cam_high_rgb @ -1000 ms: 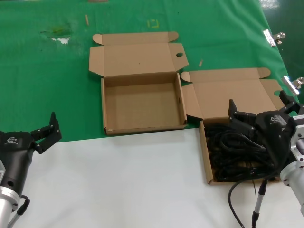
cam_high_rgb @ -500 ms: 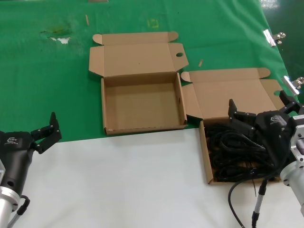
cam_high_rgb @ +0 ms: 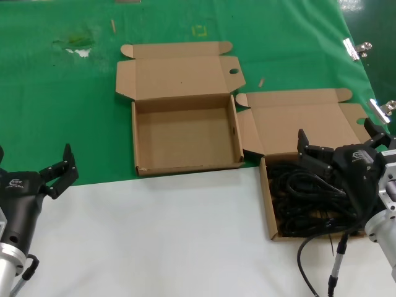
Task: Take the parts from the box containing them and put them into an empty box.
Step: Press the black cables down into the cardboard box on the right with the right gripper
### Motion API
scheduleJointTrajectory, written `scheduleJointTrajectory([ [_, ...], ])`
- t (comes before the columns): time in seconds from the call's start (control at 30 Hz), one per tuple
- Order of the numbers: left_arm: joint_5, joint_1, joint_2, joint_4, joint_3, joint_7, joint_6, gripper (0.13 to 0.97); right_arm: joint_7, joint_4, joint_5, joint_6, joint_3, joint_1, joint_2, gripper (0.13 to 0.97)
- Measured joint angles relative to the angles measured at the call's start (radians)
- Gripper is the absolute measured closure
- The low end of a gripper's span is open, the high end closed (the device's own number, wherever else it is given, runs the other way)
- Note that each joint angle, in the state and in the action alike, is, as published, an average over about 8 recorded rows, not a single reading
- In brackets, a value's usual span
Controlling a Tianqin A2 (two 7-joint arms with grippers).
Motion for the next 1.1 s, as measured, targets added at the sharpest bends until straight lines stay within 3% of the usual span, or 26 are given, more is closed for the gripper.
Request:
scheduleJointTrajectory([
  [0.53, 0.0, 0.0, 0.0, 0.0, 0.0, 0.0, 0.0, 0.414, 0.0, 0.0, 0.0, 0.0, 0.0, 0.0, 0.0, 0.129],
  [0.67, 0.0, 0.0, 0.0, 0.0, 0.0, -0.001, 0.0, 0.523, 0.001, 0.005, 0.003, 0.007, -0.005, -0.003, 0.009, 0.129],
  [1.1, 0.0, 0.0, 0.0, 0.0, 0.0, -0.001, 0.0, 0.806, -0.011, 0.063, 0.098, 0.111, -0.109, -0.016, 0.139, 0.129],
])
